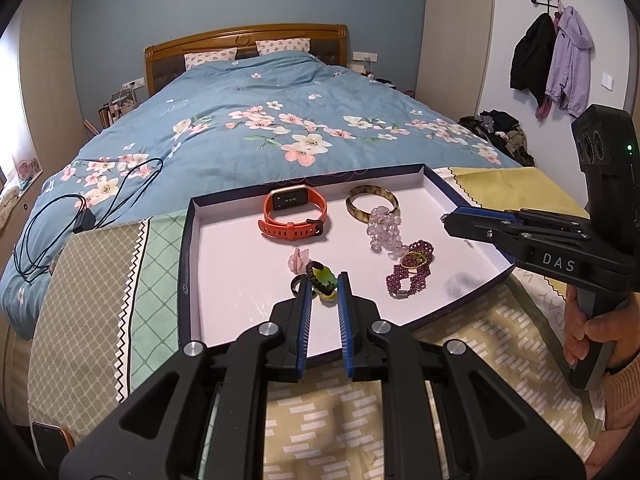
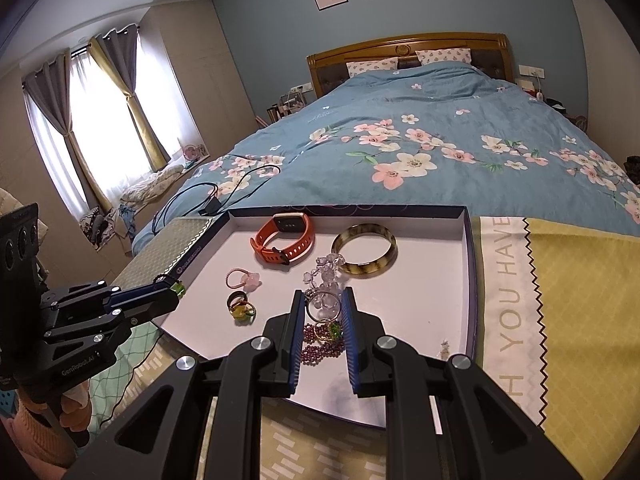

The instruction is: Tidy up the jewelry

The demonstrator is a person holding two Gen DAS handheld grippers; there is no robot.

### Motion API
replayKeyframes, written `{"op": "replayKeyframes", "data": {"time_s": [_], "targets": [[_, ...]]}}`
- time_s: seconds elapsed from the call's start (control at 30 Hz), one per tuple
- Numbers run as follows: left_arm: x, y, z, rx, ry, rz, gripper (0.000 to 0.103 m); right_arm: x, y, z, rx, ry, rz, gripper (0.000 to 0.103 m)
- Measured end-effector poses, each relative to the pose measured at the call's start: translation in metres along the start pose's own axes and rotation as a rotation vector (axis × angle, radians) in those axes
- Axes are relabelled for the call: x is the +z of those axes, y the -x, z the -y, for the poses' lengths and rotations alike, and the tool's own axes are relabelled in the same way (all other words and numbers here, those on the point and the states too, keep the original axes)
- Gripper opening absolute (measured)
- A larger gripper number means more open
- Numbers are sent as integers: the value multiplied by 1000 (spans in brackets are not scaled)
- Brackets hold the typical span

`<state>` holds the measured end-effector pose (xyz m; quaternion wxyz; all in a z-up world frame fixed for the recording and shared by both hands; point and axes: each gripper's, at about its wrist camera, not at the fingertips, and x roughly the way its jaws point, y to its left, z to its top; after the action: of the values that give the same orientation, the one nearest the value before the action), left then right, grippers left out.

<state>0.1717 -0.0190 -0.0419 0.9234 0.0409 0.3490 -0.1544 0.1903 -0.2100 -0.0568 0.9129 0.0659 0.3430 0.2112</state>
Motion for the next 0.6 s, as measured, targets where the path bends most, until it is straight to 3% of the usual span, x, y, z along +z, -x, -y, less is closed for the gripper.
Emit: {"op": "replayKeyframes", "data": {"time_s": [0.6], "targets": [[2,-7,2,0,4,-9,13,0,-11,3,-12,-12,-26,17]]}}
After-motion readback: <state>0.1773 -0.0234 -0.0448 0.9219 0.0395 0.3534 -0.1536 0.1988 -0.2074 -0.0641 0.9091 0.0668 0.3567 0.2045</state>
